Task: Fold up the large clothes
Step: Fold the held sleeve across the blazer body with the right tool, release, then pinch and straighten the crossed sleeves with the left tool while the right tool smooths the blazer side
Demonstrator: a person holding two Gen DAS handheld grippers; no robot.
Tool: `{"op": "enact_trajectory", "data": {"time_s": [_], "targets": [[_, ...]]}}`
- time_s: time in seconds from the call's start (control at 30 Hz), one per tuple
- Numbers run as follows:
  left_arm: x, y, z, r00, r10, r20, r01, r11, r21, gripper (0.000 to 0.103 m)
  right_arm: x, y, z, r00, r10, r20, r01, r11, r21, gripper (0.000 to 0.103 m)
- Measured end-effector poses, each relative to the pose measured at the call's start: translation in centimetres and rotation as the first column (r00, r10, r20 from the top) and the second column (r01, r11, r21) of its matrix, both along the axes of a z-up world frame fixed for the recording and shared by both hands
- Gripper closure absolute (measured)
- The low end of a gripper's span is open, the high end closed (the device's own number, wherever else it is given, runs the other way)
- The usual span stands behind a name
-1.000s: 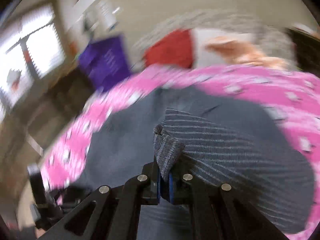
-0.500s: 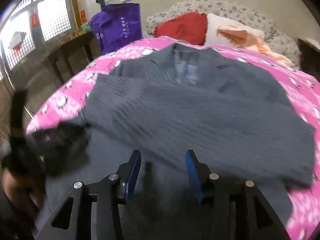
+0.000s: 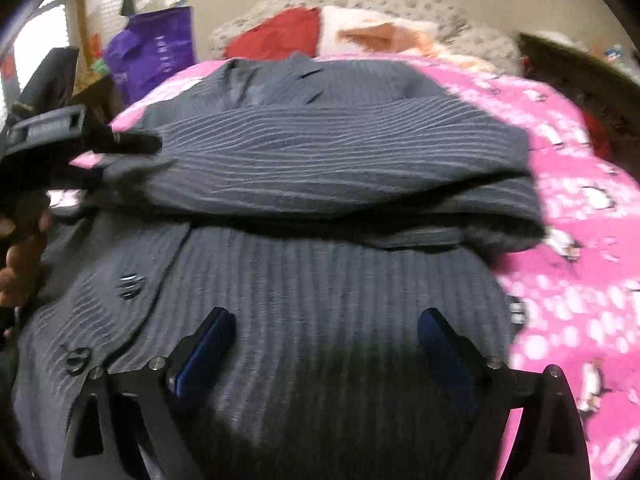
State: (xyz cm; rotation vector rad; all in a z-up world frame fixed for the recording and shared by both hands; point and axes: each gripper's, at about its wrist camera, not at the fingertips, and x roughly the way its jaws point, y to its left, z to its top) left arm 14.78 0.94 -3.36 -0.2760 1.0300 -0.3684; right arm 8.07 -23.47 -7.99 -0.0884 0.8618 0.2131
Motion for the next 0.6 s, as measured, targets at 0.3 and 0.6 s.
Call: {"op": "enact_trajectory", "data": {"time_s": [0.3,0.6], "targets": [[0.1,-1.5,0.2,0.997,-0.04,0.062,0.04,0.999,-0.003,0.062,-0.2,-0.4,0.4,0.983,-0.174,0.052,0.18,0.973,-0.146,0.01],[-2.0,-0.2,4.7,0.976,-0.004,0.219,0.01,1.0,-0.027,0.099,0.3,-0.9,0.2,0.984,-0.171,0.041,0.175,0.977,-0.12,0.01]]}}
